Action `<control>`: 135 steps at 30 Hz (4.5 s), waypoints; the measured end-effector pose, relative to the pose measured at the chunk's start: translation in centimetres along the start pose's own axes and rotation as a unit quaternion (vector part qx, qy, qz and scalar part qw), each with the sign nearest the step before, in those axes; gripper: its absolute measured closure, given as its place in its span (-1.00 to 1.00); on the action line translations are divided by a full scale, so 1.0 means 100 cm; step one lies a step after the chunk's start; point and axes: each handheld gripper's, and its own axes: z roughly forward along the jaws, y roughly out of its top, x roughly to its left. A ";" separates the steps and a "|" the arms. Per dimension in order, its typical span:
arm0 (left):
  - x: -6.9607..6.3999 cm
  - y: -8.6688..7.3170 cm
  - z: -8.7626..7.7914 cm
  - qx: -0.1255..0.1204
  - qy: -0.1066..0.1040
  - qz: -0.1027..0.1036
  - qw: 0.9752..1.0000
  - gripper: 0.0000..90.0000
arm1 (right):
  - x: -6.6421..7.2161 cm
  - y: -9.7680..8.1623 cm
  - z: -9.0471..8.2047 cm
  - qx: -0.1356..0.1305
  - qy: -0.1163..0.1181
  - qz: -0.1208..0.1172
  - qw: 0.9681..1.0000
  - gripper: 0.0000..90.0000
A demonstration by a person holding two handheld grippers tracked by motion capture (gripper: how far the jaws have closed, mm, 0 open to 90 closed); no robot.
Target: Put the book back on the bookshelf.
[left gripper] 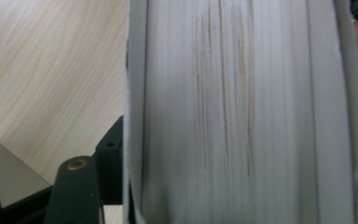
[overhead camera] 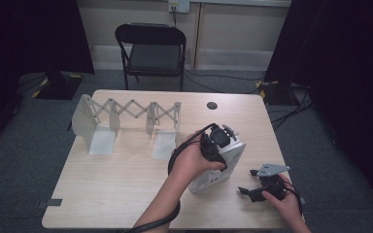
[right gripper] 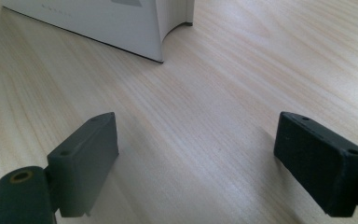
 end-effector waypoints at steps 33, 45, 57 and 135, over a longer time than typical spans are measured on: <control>-0.002 -0.013 -0.017 -0.032 0.016 -0.031 0.999 0.14 | 0.000 0.000 0.001 -0.001 0.000 0.000 1.000 -0.71; 0.004 -0.020 -0.035 -0.019 0.024 -0.056 0.998 0.15 | 0.000 0.000 0.001 -0.001 0.000 0.000 1.000 -0.71; 0.008 -0.027 -0.043 -0.018 0.025 -0.074 0.997 0.15 | 0.000 0.000 0.001 -0.001 0.000 0.000 1.000 -0.71; 0.035 -0.087 -0.085 -0.013 0.037 -0.167 0.985 0.16 | 0.000 0.000 0.001 -0.001 0.000 0.000 1.000 -0.71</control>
